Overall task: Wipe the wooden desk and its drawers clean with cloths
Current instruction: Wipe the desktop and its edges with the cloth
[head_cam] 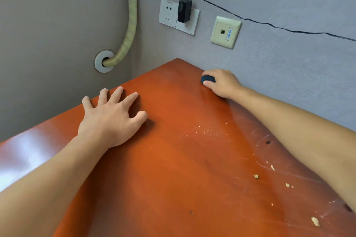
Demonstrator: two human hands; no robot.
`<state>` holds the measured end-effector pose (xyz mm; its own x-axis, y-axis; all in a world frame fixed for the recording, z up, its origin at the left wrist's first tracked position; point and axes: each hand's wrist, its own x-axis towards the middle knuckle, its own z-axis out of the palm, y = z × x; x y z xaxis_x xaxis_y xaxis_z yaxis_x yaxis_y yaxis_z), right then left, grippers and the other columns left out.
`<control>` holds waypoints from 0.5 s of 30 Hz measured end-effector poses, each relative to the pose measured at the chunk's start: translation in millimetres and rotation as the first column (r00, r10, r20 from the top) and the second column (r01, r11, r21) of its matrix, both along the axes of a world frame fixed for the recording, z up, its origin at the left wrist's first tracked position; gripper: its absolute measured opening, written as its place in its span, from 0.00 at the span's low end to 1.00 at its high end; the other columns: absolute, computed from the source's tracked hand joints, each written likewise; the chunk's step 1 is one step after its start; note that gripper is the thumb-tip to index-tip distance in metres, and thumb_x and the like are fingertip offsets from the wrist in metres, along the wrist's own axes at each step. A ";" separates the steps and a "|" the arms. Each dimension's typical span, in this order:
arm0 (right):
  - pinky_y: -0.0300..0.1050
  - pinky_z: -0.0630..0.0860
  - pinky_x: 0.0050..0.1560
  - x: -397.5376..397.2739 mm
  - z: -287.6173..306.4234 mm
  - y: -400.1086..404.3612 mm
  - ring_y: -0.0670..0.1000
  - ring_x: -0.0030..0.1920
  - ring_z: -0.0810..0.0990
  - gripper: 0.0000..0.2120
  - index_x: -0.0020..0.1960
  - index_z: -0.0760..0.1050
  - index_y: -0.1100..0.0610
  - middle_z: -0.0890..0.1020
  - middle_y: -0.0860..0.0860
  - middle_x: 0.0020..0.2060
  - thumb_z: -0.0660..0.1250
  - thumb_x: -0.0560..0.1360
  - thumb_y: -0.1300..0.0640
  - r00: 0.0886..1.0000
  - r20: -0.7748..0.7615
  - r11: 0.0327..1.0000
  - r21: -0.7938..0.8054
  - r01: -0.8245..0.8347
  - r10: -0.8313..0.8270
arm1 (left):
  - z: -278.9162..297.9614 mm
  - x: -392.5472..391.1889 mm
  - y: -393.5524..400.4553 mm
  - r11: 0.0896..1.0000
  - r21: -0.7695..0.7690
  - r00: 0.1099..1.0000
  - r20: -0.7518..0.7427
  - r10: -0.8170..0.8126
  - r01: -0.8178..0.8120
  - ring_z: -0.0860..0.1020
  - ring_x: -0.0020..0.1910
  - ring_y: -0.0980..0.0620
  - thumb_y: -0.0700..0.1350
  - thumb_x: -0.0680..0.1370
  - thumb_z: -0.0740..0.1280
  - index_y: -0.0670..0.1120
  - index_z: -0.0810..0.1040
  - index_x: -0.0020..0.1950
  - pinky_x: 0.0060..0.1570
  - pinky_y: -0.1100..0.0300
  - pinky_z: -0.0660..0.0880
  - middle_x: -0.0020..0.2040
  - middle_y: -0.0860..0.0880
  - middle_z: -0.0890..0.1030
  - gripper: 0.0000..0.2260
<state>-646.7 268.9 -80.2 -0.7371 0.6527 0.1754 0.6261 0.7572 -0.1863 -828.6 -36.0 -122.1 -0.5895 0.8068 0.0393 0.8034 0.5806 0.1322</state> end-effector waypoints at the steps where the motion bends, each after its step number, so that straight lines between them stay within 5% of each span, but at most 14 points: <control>1: 0.47 0.69 0.66 -1.6 -1.1 -13.3 0.53 0.67 0.76 0.16 0.68 0.78 0.48 0.79 0.49 0.67 0.68 0.81 0.50 0.997 -0.013 0.996 -0.022 -0.081 0.081 | -0.3 0.0 0.1 1.000 0.000 1.000 0.001 0.001 -0.001 0.48 0.83 0.44 0.72 0.72 0.37 0.65 0.53 0.82 0.77 0.33 0.47 0.85 0.53 0.52 0.38; 6: 0.39 0.65 0.68 19.0 -3.2 -50.0 0.40 0.68 0.71 0.17 0.66 0.79 0.42 0.77 0.40 0.68 0.72 0.78 0.50 0.945 -0.071 0.938 -0.122 -0.325 0.318 | -1.2 0.1 0.2 1.000 0.006 1.000 0.000 0.006 -0.006 0.48 0.83 0.45 0.72 0.73 0.38 0.64 0.53 0.82 0.77 0.32 0.46 0.85 0.53 0.53 0.38; 10: 0.49 0.76 0.62 10.2 -0.2 4.5 0.50 0.57 0.80 0.16 0.67 0.78 0.46 0.81 0.47 0.62 0.69 0.80 0.48 0.997 -0.065 0.993 -0.103 -0.052 0.045 | -1.2 1.1 0.4 1.000 0.013 1.000 -0.011 0.009 -0.009 0.48 0.83 0.45 0.71 0.74 0.38 0.64 0.53 0.82 0.77 0.32 0.47 0.85 0.53 0.53 0.37; 13: 0.54 0.74 0.65 -14.7 -6.0 17.9 0.58 0.65 0.77 0.16 0.68 0.76 0.50 0.79 0.54 0.65 0.65 0.82 0.48 0.992 -0.040 0.991 -0.060 0.120 -0.122 | -2.0 0.8 0.5 1.000 0.009 1.000 -0.006 0.010 -0.010 0.48 0.83 0.44 0.69 0.75 0.38 0.64 0.52 0.83 0.77 0.32 0.47 0.85 0.52 0.52 0.35; 15: 0.53 0.71 0.68 -36.8 -10.4 -0.8 0.58 0.69 0.74 0.18 0.71 0.74 0.50 0.76 0.55 0.69 0.63 0.83 0.48 0.995 -0.062 0.996 -0.051 0.073 -0.076 | -2.0 0.1 1.2 1.000 0.004 1.000 0.002 0.012 -0.012 0.47 0.84 0.44 0.67 0.78 0.40 0.63 0.51 0.83 0.78 0.32 0.46 0.85 0.52 0.51 0.32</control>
